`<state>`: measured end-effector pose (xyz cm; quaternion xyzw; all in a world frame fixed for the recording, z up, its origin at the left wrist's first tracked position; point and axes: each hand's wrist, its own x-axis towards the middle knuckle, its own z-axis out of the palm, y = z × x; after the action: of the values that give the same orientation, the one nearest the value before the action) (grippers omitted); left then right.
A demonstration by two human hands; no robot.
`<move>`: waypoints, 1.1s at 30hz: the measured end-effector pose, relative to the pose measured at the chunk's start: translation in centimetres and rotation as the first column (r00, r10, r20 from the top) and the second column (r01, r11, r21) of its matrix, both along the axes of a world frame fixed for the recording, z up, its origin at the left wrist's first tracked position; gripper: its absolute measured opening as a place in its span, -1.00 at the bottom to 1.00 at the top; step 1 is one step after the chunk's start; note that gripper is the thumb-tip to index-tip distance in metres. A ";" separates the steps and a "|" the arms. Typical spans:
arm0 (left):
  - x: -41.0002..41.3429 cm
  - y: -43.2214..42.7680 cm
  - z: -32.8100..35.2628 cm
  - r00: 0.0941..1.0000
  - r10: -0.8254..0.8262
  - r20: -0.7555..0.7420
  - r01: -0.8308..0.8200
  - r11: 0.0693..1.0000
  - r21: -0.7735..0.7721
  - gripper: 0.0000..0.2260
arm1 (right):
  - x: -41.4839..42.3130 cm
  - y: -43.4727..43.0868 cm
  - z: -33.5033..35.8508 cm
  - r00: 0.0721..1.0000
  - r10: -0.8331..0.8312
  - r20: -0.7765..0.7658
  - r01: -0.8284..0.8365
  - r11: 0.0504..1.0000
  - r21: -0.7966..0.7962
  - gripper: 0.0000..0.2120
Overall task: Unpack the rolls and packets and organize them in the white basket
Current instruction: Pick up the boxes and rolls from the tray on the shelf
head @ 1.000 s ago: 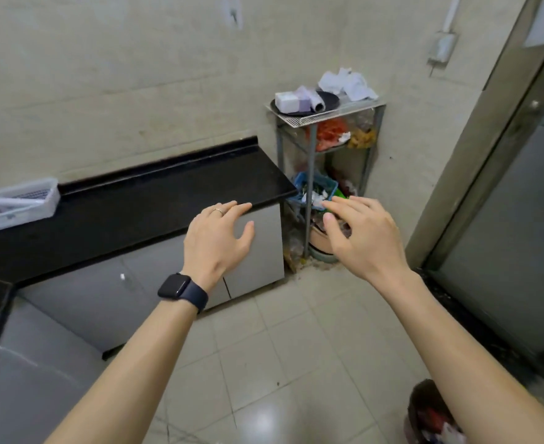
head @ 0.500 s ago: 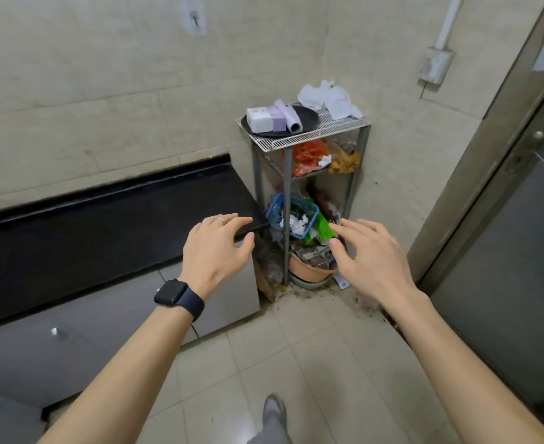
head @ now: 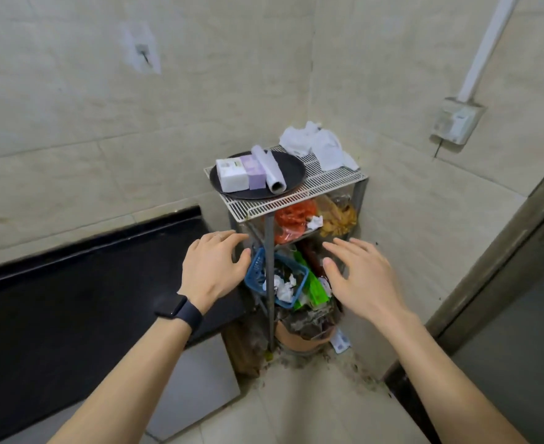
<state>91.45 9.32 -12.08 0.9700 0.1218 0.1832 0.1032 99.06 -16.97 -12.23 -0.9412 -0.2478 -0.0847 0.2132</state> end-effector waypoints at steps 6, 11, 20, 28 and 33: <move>9.6 2.2 -0.7 0.999 0.016 -0.037 -0.017 0.999 -0.046 -0.63 | 9.8 3.0 -1.4 0.999 0.031 0.011 -0.032 0.999 0.019 -0.58; 18.1 4.9 -1.6 0.996 0.092 -0.020 -0.093 0.994 -0.056 -0.65 | 19.5 6.5 -2.3 0.994 0.108 0.009 -0.108 0.994 0.016 -0.55; 30.7 9.5 -1.8 0.960 0.278 -0.015 -0.278 0.954 -0.113 -0.60 | 36.2 13.5 -2.7 0.950 0.244 -0.196 -0.223 0.967 0.122 -0.32; 38.4 13.7 -2.2 0.918 0.364 -0.157 -0.373 0.927 -0.035 -0.53 | 43.2 22.2 -4.1 0.851 0.214 -0.480 -0.236 0.972 0.013 0.11; 40.9 15.0 -2.5 0.887 0.376 -0.269 -0.357 0.927 0.116 -0.59 | 42.8 26.2 -3.8 0.793 0.194 -0.578 -0.256 0.966 -0.026 0.28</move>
<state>132.30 24.30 -14.62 0.9485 0.3104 0.0607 0.0173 141.84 9.22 -16.00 -0.8967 -0.2868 0.2395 0.2374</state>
